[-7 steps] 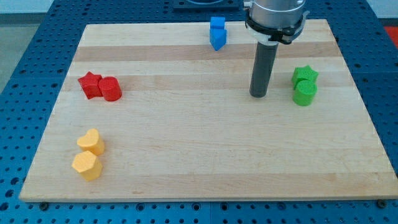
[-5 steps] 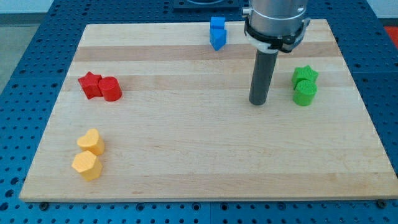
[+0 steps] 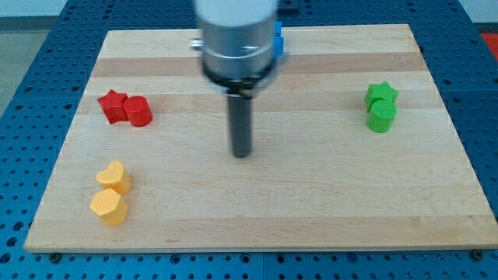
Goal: Separate the heart from the hexagon
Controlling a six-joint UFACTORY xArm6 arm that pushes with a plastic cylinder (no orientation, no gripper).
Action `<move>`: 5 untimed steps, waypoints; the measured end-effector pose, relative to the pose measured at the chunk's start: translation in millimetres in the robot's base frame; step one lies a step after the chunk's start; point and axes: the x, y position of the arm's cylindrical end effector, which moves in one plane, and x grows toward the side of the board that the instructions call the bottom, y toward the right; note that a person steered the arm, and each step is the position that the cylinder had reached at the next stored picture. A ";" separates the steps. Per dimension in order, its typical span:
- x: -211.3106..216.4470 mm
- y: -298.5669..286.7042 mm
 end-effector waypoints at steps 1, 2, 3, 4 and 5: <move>0.0 -79.1; 0.0 -143.8; 0.0 -148.8; 29.9 -165.0; 40.9 -170.7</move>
